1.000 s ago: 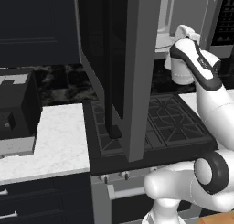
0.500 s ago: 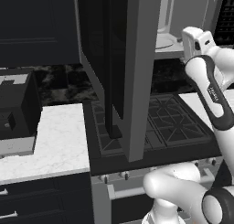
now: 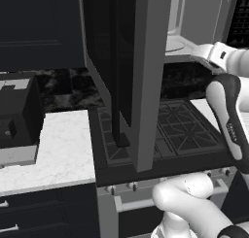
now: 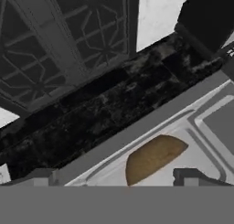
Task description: Open the microwave, place the bowl with waffle inside the microwave, then close the microwave door and turn it on.
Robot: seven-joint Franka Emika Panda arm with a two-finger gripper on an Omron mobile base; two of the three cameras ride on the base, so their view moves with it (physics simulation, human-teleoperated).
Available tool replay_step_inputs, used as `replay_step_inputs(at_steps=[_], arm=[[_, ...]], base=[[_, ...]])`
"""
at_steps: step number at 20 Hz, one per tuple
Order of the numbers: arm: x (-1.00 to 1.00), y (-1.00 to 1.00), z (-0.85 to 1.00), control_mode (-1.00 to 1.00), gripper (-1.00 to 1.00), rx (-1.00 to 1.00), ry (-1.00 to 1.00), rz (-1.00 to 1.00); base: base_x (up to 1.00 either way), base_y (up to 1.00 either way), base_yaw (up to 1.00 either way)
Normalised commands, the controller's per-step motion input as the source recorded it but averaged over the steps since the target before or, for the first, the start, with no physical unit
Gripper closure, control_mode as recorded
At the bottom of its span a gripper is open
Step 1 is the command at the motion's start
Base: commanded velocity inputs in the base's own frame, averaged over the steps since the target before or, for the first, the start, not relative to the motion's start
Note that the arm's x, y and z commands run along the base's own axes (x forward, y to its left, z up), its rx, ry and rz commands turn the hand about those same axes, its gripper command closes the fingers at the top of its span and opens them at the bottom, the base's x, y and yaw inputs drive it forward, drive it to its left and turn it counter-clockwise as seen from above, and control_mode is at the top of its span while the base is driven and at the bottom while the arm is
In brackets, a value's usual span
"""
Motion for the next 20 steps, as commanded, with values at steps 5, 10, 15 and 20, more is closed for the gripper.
replay_step_inputs(at_steps=[5,10,15,20], arm=[[-0.28,0.00,-0.27,-1.00,-1.00,-0.79,0.25,0.00],[-0.36,0.00,-0.36,-1.00,-1.00,-0.83,0.20,0.00],[-0.30,0.08,-0.35,-1.00,1.00,-0.78,0.09,0.00],[0.06,0.00,-0.46,-1.00,1.00,-0.60,0.13,0.00]], base=[[0.00,0.00,0.00],[0.00,0.00,0.00],[0.00,0.00,0.00],[0.00,0.00,0.00]])
